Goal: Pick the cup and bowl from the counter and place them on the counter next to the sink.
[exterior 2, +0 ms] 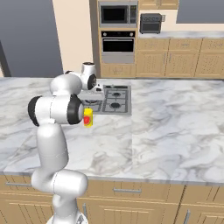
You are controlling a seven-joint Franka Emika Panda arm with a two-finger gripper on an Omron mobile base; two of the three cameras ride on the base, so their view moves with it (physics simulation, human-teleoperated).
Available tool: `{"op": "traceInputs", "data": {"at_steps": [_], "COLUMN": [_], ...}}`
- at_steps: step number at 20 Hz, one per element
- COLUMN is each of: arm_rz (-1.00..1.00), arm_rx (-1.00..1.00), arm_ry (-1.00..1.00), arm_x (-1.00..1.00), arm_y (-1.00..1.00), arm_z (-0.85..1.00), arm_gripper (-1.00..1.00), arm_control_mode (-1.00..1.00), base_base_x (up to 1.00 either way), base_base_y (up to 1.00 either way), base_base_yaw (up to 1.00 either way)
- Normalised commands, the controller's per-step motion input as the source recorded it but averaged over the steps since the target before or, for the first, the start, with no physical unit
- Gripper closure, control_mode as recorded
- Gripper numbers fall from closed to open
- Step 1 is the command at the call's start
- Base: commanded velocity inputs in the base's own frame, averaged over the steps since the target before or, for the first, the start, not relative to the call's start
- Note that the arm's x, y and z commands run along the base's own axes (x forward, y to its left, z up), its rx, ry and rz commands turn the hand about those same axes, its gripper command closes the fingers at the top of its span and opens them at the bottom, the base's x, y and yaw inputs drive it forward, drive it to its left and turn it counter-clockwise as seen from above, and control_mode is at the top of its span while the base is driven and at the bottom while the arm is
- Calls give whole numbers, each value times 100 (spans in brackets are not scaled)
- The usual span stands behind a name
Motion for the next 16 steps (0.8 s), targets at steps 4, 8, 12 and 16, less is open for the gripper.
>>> {"op": "traceInputs", "data": {"at_steps": [4, 8, 12, 16], "arm_rz": [1, 0, 0, 0], "arm_rx": [0, 0, 0, 1], "arm_ry": [1, 0, 0, 0], "arm_x": [41, 17, -2, -20], "arm_y": [6, -36, -37, -4], "arm_z": [-23, -20, -15, -16], "arm_gripper": [-100, -100, -100, -100], "arm_control_mode": [-100, -100, -100, -100], "base_base_x": [0, 0, 0, 0], "base_base_y": [0, 0, 0, 0], "base_base_yaw": [0, 0, 0, 0]}}
